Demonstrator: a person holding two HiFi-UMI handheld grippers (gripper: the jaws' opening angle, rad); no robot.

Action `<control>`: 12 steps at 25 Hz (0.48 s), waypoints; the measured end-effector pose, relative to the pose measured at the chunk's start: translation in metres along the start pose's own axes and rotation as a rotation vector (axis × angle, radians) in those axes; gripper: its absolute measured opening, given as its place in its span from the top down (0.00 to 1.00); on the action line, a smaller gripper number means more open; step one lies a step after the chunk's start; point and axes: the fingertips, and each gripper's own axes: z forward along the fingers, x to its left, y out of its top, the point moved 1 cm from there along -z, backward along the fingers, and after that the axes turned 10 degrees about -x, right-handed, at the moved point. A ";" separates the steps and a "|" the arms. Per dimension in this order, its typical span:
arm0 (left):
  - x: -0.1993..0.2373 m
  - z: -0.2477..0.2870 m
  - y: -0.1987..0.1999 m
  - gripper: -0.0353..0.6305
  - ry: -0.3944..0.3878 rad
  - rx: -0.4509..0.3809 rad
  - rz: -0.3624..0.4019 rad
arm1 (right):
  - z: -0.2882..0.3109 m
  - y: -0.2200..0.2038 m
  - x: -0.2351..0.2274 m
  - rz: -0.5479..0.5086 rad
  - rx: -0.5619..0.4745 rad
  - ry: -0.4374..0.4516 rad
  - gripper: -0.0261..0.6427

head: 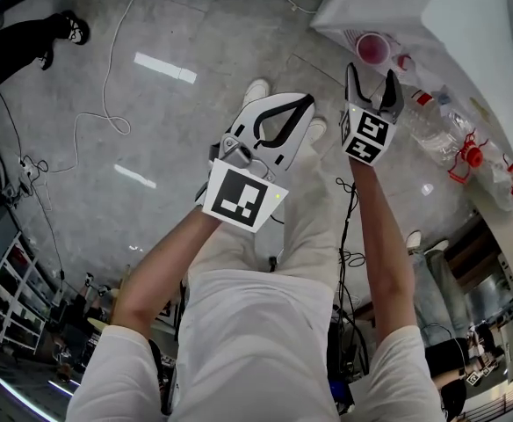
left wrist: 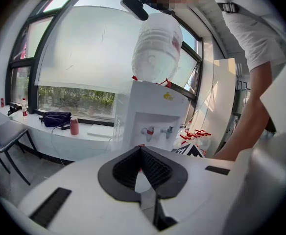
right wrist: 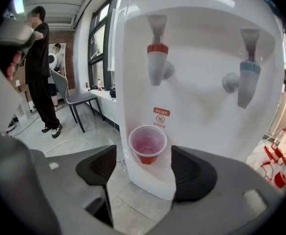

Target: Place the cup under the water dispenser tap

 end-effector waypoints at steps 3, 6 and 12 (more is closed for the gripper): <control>-0.003 -0.005 0.007 0.94 -0.003 0.005 0.005 | -0.015 0.011 0.005 0.021 -0.005 -0.004 0.45; -0.009 -0.009 0.014 0.94 -0.006 0.010 0.006 | -0.030 0.020 0.007 0.026 -0.006 -0.005 0.50; -0.017 -0.021 0.038 0.94 -0.011 0.000 -0.003 | -0.060 0.048 0.012 0.007 -0.016 -0.011 0.65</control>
